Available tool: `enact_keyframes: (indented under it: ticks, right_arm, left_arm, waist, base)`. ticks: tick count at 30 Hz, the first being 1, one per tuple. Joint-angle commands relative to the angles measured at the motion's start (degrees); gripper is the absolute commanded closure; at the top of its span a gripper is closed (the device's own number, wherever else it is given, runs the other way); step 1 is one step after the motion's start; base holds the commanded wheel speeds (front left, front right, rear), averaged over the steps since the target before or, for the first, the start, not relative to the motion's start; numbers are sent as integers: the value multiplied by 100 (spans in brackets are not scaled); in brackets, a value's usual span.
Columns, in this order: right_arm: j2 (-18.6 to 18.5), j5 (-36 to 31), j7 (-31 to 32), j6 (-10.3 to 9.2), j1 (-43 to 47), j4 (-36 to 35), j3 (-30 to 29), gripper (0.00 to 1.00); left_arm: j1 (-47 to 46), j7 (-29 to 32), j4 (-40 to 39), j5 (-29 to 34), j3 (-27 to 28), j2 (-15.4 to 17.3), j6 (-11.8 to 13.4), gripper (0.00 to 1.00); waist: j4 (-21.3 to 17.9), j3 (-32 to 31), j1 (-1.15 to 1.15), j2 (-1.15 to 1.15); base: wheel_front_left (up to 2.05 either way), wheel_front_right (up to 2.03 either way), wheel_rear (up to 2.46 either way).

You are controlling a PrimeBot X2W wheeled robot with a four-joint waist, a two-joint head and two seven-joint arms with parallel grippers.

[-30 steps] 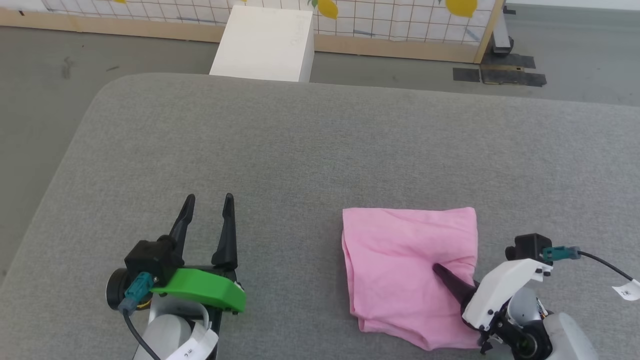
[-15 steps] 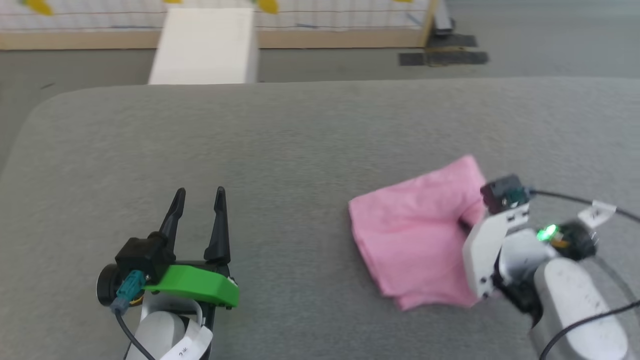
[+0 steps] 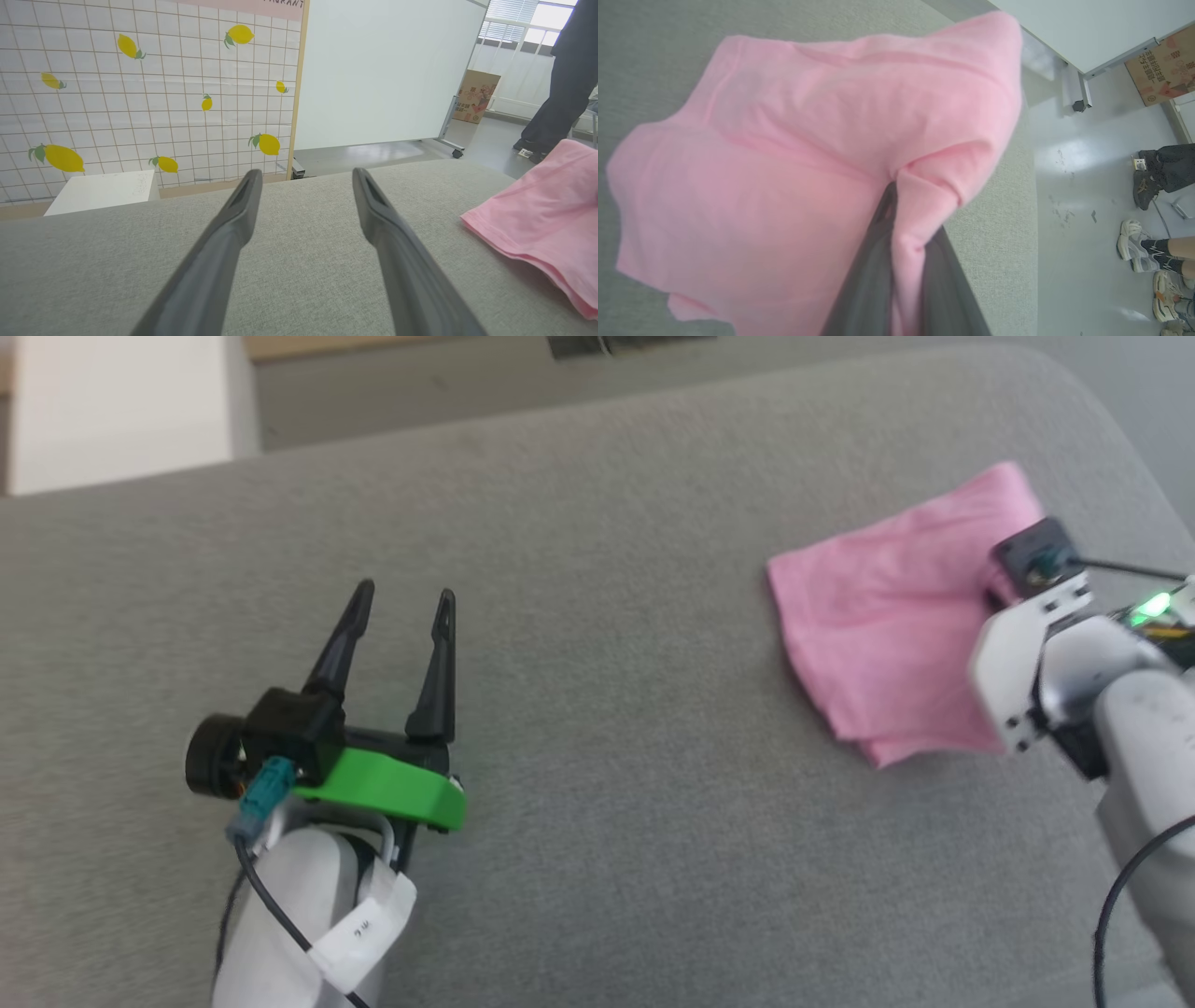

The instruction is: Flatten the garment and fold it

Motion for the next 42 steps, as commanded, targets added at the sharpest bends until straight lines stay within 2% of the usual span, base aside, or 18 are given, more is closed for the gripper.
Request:
enact_keyframes:
  ticks: [1,10,16,17,18,19,25,31,36,42]
  right_arm:
    - [-41,-60,-113,-11,-201,150,-17,100]
    - [-367,-737,-892,-11,-1139,1403,-630,100]
    - [-326,-1155,-1377,-11,-1473,1955,-1237,100]
    - [-314,-1220,-1467,-11,-1511,2035,-1347,67]
    - [-303,-1284,-1528,-11,-1534,2100,-1416,4]
    - [-294,-1366,-1617,-11,-1565,2152,-1529,0]
    - [-227,-1456,-2122,-11,-1581,2305,-2249,0]
    - [-317,-1348,-2651,-11,-1310,2172,-2526,0]
    - [-132,-784,-3066,-11,-914,1884,-2656,0]
    - [234,98,-3520,-11,-21,1073,-2449,0]
  left_arm:
    - [-105,-1,-19,74,-9,106,-39,0]
    - [-450,316,-351,196,-126,412,-59,0]
    - [-497,477,-575,219,-110,550,-36,0]
    - [-495,492,-598,216,-106,560,-26,0]
    - [-491,497,-612,211,-105,565,-19,0]
    - [-483,496,-625,198,-99,567,-9,0]
    - [-394,341,-530,67,-93,462,50,0]
    - [-162,118,-219,-167,-37,276,103,0]
    - [81,16,23,-396,28,109,143,0]
    - [392,-17,245,-661,68,-41,162,0]
  waist:
    - [-587,707,0,-1]
    - [-561,1346,0,-1]
    - [-406,1535,0,-1]
    - [-379,1544,0,-1]
    - [-357,1541,0,-1]
    - [-334,1530,0,-1]
    - [-110,1222,0,-1]
    - [148,570,0,-1]
    - [416,-20,0,-1]
    - [793,-589,0,-1]
  base:
    - [0,0,0]
    - [0,0,0]
    - [0,0,0]
    - [0,0,0]
    - [0,0,0]
    - [0,0,0]
    - [0,0,0]
    - [0,0,0]
    - [0,0,0]
    - [0,0,0]
